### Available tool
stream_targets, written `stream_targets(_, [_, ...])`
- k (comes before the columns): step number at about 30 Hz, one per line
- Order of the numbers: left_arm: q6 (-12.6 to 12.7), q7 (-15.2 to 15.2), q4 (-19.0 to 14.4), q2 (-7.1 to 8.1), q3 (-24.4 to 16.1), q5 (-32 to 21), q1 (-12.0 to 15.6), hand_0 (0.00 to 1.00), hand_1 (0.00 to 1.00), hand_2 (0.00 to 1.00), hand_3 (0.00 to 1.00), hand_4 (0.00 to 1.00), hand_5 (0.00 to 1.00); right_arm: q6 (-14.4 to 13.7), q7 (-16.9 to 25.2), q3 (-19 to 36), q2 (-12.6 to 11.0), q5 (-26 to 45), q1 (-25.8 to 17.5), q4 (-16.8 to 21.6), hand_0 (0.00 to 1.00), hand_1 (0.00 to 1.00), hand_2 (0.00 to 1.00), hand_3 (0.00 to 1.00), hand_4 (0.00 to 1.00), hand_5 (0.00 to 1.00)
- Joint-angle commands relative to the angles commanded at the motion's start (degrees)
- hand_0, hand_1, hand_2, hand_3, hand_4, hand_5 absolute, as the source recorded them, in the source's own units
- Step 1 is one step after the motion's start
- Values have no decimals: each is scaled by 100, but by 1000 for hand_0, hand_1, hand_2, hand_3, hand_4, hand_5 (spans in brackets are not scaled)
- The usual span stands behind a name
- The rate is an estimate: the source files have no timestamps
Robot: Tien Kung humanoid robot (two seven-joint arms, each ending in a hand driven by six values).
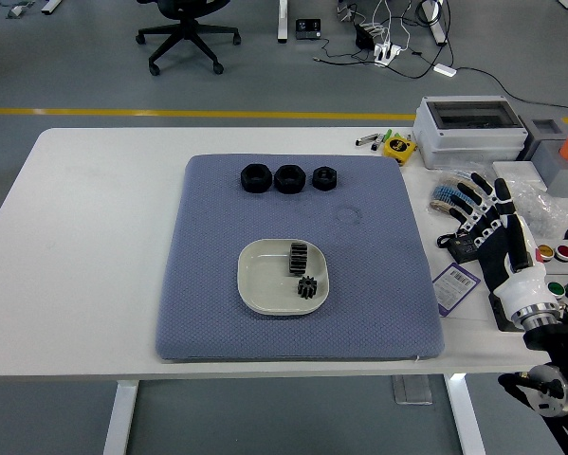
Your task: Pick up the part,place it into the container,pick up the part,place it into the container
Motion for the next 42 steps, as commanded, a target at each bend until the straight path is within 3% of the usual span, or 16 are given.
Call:
stream_targets(6, [-21, 8, 0, -11, -19, 91, 11, 755, 713, 682, 586, 646, 618, 48, -80, 319, 36, -554, -367, 111, 954, 851, 877, 895, 998, 915])
stream_targets(13, [-35, -8, 0, -9, 32, 69, -11, 755, 709, 680, 585, 644, 619, 225, -197, 470, 58, -624, -531, 113, 942, 835, 862, 874, 998, 931])
stream_targets(15, [-32, -16, 0, -9, 59, 31, -19, 754, 708, 679, 586, 644, 620, 213, -242, 502, 66, -625, -539, 110, 903, 813, 831, 839, 998, 936])
stream_targets(31, [-32, -60, 0, 9, 167, -116, -80, 753, 707, 680, 586, 643, 618, -265, -769, 485, 90, -690, -505, 110, 880, 800, 816, 828, 998, 940])
stream_targets(42, [-41, -64, 0, 14, 208, -121, -107, 753, 706, 676, 586, 642, 618, -192, -777, 472, 100, -664, -503, 92, 848, 783, 802, 811, 998, 935])
